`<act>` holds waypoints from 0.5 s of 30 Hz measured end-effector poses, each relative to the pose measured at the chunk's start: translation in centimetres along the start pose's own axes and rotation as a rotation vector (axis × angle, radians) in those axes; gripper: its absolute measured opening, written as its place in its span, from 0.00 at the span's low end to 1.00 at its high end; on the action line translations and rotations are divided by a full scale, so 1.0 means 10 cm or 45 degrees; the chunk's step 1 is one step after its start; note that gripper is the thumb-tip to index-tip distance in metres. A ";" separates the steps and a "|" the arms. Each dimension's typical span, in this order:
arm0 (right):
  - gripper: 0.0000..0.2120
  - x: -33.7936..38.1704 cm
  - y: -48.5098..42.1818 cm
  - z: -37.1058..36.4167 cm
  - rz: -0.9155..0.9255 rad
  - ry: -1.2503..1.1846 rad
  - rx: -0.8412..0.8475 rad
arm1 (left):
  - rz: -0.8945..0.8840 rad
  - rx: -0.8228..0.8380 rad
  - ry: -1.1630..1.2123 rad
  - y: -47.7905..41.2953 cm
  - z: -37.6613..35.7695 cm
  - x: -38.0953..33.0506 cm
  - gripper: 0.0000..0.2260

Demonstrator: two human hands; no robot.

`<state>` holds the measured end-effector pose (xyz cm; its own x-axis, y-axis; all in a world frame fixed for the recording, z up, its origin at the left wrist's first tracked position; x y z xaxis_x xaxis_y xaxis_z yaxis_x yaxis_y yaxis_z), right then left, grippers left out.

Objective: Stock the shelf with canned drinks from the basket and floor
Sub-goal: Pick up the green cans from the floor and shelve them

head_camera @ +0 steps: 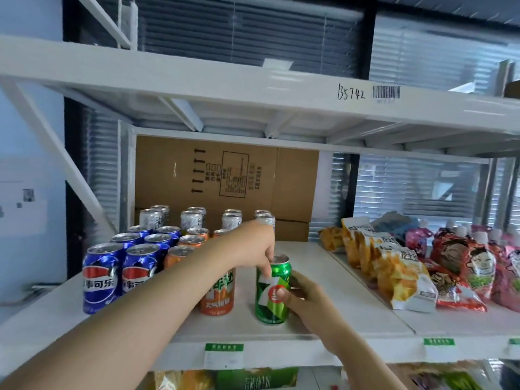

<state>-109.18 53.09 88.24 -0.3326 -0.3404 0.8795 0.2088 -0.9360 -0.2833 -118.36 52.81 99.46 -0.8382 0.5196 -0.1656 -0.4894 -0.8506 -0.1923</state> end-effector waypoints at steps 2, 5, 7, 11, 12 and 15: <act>0.13 0.00 -0.06 -0.01 0.012 0.014 -0.041 | -0.002 0.045 -0.080 -0.10 0.01 0.01 0.14; 0.10 0.04 -0.14 -0.02 0.035 -0.029 -0.100 | -0.031 0.103 -0.150 -0.24 0.01 0.04 0.13; 0.10 -0.03 -0.23 -0.05 0.001 -0.066 -0.141 | -0.032 0.132 -0.165 -0.31 0.01 0.10 0.16; 0.12 -0.17 -0.48 -0.08 -0.056 -0.049 -0.194 | -0.003 0.151 -0.201 -0.50 -0.03 0.26 0.18; 0.14 -0.20 -0.56 -0.08 -0.067 -0.012 -0.210 | -0.001 0.145 -0.221 -0.55 -0.03 0.29 0.17; 0.14 -0.23 -0.77 -0.10 -0.094 0.061 -0.206 | 0.028 0.147 -0.298 -0.64 -0.02 0.39 0.17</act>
<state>-110.97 60.98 88.05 -0.3857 -0.2702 0.8822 0.0329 -0.9596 -0.2795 -118.46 60.28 99.80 -0.8754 0.4794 0.0625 -0.4831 -0.8722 -0.0771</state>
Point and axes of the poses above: each hand's wrist, its own y-axis away from the middle knuckle, its own z-axis out of the back of the hand, x = y × z, the point moved 10 cm from there along -y, towards the middle knuckle, and after that the axes turned 6 degrees about y, right-handed, at the moved point
